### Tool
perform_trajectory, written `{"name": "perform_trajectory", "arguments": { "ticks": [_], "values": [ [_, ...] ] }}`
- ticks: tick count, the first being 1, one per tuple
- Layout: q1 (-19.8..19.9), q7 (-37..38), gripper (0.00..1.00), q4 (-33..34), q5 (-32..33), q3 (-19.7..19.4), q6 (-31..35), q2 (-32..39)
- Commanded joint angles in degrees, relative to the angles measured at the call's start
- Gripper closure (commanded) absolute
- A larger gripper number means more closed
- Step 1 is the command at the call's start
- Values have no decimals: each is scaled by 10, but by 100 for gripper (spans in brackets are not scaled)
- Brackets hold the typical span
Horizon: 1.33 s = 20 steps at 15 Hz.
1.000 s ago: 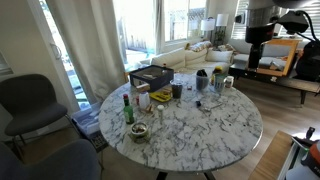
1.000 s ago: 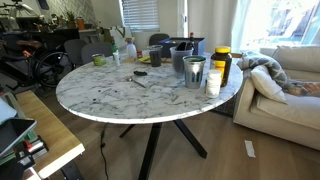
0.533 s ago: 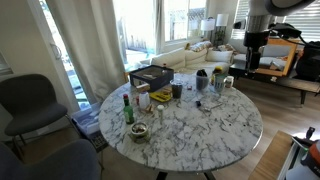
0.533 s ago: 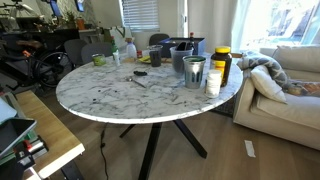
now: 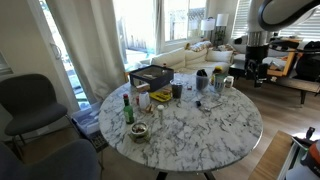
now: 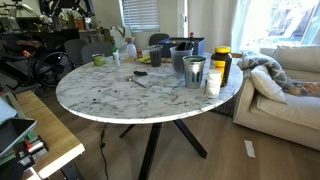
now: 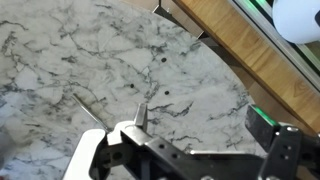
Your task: Put the spoon in the large plastic cup
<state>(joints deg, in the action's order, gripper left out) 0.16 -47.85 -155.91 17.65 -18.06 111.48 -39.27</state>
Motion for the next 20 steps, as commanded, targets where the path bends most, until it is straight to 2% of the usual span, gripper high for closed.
{"name": "perform_trajectory", "arguments": {
  "ticks": [1,2,4,5,6,7,8,10,12,14,15,16,20],
  "values": [
    [13,-7,0,0,-8,15,1,1],
    [11,-9,0,-5,-15,10,16,-9],
    [19,6,0,-28,1,0,140,1],
    [2,18,0,-30,11,-27,184,7],
    [-1,20,0,-14,17,-37,234,37],
    [17,-4,0,-19,-12,-30,280,69],
    [15,-10,0,-20,-22,-39,309,82],
    [2,-45,0,-11,-59,-63,320,122],
    [-14,-111,0,2,-110,-87,298,165],
    [3,-142,0,11,-123,-78,298,209],
    [19,-130,0,16,-113,-62,300,231],
    [29,-122,0,-7,-117,-48,298,180],
    [37,-121,0,11,-115,-39,298,225]
  ]
}}
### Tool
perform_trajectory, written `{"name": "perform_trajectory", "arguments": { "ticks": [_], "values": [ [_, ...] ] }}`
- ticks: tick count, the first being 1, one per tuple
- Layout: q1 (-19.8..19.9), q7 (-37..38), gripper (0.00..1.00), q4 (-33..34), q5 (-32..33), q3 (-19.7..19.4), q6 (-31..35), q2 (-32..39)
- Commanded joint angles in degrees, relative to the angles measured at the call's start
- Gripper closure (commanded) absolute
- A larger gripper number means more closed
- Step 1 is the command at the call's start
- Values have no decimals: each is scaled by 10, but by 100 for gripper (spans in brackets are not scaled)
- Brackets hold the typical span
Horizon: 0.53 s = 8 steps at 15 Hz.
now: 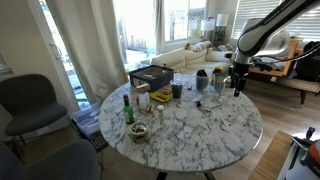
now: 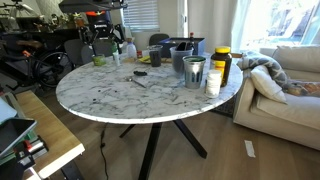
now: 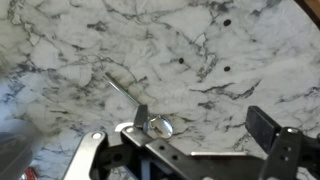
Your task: Put the spoon in the large plastic cup
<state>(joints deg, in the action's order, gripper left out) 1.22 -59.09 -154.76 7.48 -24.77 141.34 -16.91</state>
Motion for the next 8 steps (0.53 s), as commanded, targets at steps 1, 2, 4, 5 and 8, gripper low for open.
{"name": "perform_trajectory", "arguments": {
  "ticks": [1,2,4,5,8],
  "values": [
    [26,-9,0,1,-13,29,-1,4],
    [16,-24,0,-8,-42,21,47,5],
    [-52,-113,0,-7,-153,-36,93,23],
    [-69,-161,0,4,-190,-49,84,34],
    [-101,-289,0,38,-238,-90,5,65]
  ]
}}
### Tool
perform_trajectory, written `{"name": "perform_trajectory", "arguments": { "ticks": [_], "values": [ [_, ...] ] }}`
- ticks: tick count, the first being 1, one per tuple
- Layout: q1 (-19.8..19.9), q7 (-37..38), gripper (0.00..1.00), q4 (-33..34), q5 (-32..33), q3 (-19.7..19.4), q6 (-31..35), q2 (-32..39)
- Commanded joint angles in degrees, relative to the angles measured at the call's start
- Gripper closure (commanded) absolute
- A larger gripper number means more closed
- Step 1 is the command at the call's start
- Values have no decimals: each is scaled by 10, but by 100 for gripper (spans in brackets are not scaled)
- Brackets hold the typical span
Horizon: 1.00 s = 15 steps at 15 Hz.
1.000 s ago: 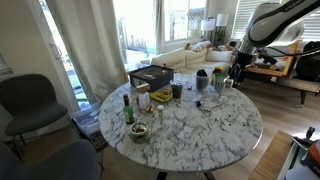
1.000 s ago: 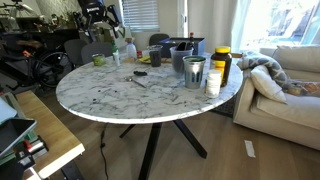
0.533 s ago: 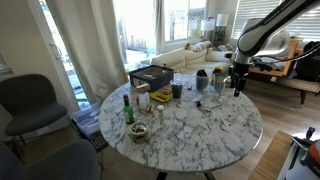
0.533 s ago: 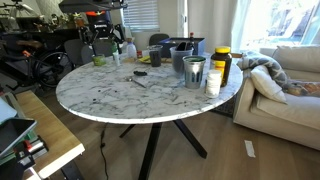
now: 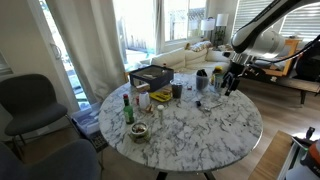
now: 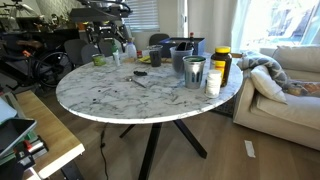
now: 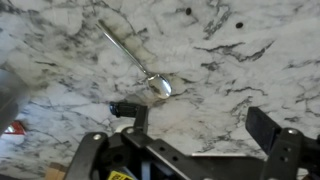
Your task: Put the spoon in the large plastic cup
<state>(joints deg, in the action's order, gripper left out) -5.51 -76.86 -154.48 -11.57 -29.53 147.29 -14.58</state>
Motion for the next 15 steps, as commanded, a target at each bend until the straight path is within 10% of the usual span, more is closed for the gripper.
{"name": "perform_trajectory", "arguments": {
  "ticks": [1,15],
  "values": [
    [7,-142,0,45,-51,-3,-54,69],
    [138,-200,0,104,-20,131,54,227]
  ]
}}
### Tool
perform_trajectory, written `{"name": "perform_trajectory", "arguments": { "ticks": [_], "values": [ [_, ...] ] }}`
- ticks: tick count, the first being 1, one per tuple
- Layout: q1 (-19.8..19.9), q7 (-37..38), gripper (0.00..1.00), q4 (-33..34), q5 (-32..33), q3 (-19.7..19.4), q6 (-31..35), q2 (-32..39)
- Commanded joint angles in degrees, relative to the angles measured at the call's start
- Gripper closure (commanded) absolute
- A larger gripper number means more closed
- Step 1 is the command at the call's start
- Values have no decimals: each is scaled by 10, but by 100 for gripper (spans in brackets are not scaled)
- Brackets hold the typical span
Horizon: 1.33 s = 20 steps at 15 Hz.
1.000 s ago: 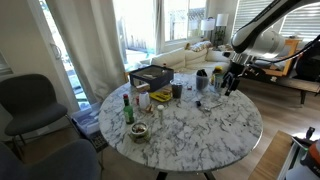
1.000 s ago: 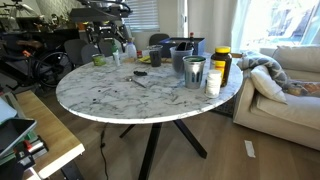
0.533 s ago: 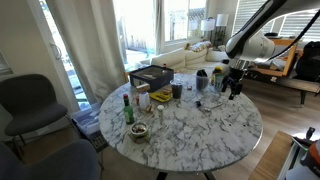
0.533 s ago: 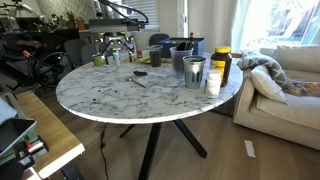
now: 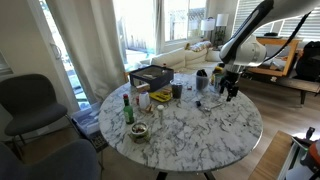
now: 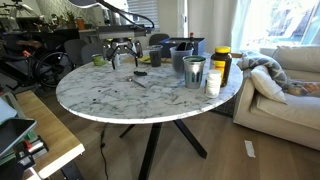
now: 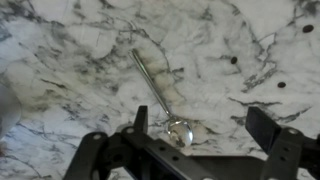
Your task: Put the spoon in the large plastic cup
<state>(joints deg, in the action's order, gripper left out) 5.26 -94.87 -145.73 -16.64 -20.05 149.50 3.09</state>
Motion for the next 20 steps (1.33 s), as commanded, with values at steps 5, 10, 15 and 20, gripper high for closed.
{"name": "perform_trajectory", "arguments": {
  "ticks": [5,10,15,20],
  "values": [
    [83,-131,0,35,-48,122,46,85],
    [94,-117,0,34,-30,141,49,85],
    [123,-225,0,39,-120,188,51,97],
    [130,-270,11,46,-148,195,60,116]
  ]
}}
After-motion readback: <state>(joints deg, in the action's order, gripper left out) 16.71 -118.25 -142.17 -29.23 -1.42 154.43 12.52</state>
